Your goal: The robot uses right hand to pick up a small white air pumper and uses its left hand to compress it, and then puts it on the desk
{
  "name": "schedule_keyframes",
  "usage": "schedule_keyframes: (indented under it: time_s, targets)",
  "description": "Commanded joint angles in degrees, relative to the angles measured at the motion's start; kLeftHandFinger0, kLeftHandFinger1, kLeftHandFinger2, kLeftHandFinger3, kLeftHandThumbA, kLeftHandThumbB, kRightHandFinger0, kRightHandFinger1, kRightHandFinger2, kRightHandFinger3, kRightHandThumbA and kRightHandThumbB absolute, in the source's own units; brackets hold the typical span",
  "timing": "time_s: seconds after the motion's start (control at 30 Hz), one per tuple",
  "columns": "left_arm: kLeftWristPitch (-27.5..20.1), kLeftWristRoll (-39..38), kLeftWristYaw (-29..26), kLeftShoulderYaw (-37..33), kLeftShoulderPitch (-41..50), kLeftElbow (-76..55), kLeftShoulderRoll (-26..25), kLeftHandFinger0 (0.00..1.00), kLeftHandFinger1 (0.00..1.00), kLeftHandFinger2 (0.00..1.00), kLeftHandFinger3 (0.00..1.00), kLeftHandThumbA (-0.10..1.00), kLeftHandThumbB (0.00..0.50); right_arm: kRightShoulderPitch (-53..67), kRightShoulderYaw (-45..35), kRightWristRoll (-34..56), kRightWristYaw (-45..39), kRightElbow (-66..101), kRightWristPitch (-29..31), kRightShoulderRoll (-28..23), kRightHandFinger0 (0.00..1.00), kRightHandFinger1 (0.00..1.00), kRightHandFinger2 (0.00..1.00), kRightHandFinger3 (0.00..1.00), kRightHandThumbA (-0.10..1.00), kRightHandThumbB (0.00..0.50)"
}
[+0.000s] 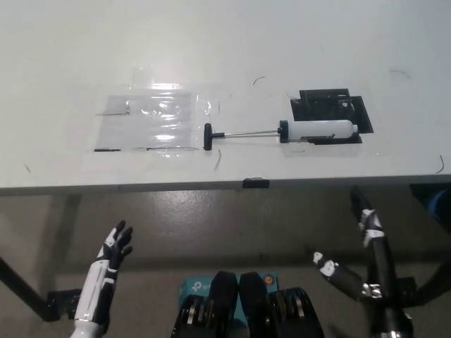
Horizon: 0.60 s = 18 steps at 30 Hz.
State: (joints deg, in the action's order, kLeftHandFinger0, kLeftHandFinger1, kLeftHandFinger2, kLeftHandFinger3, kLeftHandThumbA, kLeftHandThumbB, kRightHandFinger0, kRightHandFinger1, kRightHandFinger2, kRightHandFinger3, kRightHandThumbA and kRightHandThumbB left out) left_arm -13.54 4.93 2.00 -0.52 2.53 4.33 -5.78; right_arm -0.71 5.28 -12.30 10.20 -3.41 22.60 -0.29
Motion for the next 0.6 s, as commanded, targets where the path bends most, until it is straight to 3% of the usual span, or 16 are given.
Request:
schedule_keyframes:
  time_s: [0.0, 0.13, 0.23, 0.27, 0.3, 0.37, 0.47, 0.57]
  targets:
    - [-3.24, -0.65, 1.09, -0.80, -0.95, -1.78, -0.59, 1.00, 1.00, 1.00, 1.00, 1.00, 0.092, -0.45, -0.99, -3.00, 1.99, 7.50, 4.33, -0.57, 1.00, 1.00, 1.00, 1.00, 0.74, 0.170]
    - [-2.96, -0.57, 1.00, -0.99, -0.87, -1.91, -0.19, 1.00, 1.00, 1.00, 1.00, 1.00, 0.072, -4.19, -3.24, -2.26, 0.07, 13.53, 2.34, -2.08, 0.92, 1.00, 1.00, 1.00, 0.61, 0.167]
    - [-2.77, -0.72, 1.14, -1.00, -0.81, -2.26, -0.08, 1.00, 1.00, 1.00, 1.00, 1.00, 0.070, -8.58, -3.93, -0.52, -2.46, 15.25, -2.07, -4.49, 1.00, 1.00, 1.00, 1.00, 0.63, 0.194]
    - [-2.77, -0.87, 1.18, -0.95, -0.82, -2.20, 0.02, 1.00, 1.00, 1.00, 1.00, 1.00, 0.070, -10.94, -3.79, -1.31, -5.47, 16.50, -7.50, -6.88, 1.00, 1.00, 1.00, 1.00, 0.79, 0.224]
    - [-2.72, -0.98, 1.25, -0.88, -0.77, -2.24, -0.08, 1.00, 1.00, 1.00, 1.00, 1.00, 0.070, -13.29, -3.33, -1.16, -8.69, 17.13, -11.87, -9.36, 1.00, 1.00, 1.00, 1.00, 0.87, 0.244]
    - [-2.51, -0.94, 1.27, -0.91, -0.75, -2.31, -0.03, 1.00, 1.00, 1.00, 1.00, 1.00, 0.070, -21.26, -1.32, -0.31, -17.81, 15.31, -20.09, -17.21, 1.00, 1.00, 1.00, 1.00, 0.90, 0.252]
    - [-2.61, -0.66, 1.08, -0.81, 0.01, -2.57, -0.10, 1.00, 1.00, 1.00, 1.00, 1.00, 0.071, -27.90, 1.35, 2.14, -24.93, 11.82, -27.93, -21.76, 1.00, 1.00, 1.00, 1.00, 0.89, 0.308]
    - [-2.53, -0.31, 1.03, -0.83, 0.36, -2.96, -0.18, 1.00, 1.00, 1.00, 1.00, 1.00, 0.079, -37.98, 5.62, 0.37, -31.81, 0.92, -31.23, -25.01, 1.00, 1.00, 1.00, 1.00, 0.94, 0.374]
